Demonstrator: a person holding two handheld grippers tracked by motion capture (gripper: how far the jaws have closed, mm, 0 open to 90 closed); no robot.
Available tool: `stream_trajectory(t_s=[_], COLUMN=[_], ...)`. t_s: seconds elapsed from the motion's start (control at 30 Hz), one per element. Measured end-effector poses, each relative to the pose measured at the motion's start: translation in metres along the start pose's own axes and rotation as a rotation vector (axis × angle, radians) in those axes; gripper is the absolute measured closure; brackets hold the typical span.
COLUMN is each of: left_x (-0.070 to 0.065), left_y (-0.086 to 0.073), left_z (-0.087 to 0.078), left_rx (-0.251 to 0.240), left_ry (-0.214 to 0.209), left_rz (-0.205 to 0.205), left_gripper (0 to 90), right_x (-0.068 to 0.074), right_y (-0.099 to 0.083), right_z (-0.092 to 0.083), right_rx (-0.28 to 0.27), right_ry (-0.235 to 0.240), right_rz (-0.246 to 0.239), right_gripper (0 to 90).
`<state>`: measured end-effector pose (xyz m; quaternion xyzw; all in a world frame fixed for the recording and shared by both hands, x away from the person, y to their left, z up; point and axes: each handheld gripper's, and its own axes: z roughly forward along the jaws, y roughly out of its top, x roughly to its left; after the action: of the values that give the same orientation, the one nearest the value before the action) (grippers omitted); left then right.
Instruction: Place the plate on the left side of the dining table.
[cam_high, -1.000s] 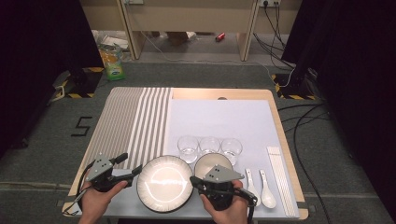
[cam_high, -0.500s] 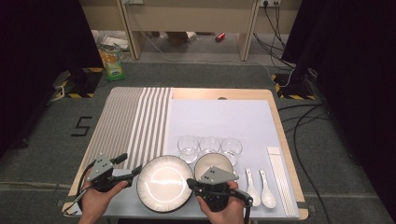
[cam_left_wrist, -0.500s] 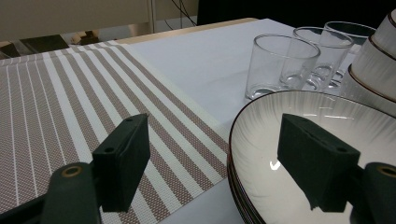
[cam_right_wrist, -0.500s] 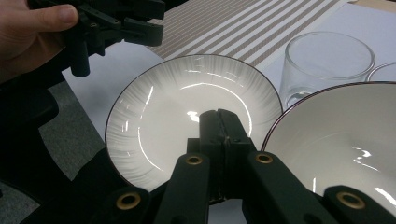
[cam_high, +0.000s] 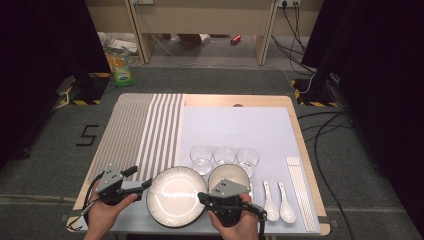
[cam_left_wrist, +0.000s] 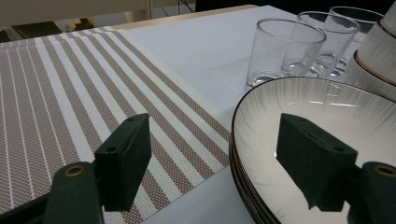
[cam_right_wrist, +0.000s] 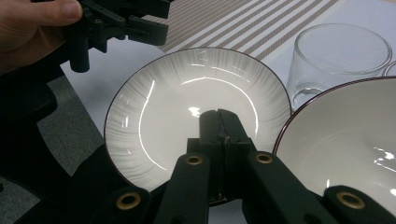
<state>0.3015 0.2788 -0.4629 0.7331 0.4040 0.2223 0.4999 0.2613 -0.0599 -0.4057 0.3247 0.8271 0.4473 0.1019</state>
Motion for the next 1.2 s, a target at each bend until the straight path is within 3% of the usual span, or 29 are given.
stream_trajectory(t_s=[0.33, 1.0, 1.2], left_x=[-0.002, -0.008, -0.008], left_y=[-0.004, -0.004, -0.005], left_z=[0.007, 0.014, 0.015], left_rx=[0.024, 0.044, 0.045], left_ry=[-0.027, -0.041, -0.044], left_rz=[-0.02, 0.003, 0.006], left_gripper=[25.2, 25.4, 25.5], right_x=[0.001, 0.006, 0.007], right_y=[-0.002, -0.012, -0.012], right_z=[0.006, 0.02, 0.021], right_rx=[0.024, 0.105, 0.154], right_ry=[0.002, -0.007, -0.017], right_rz=[0.003, -0.017, -0.022], right_gripper=[89.7, 89.8, 90.0])
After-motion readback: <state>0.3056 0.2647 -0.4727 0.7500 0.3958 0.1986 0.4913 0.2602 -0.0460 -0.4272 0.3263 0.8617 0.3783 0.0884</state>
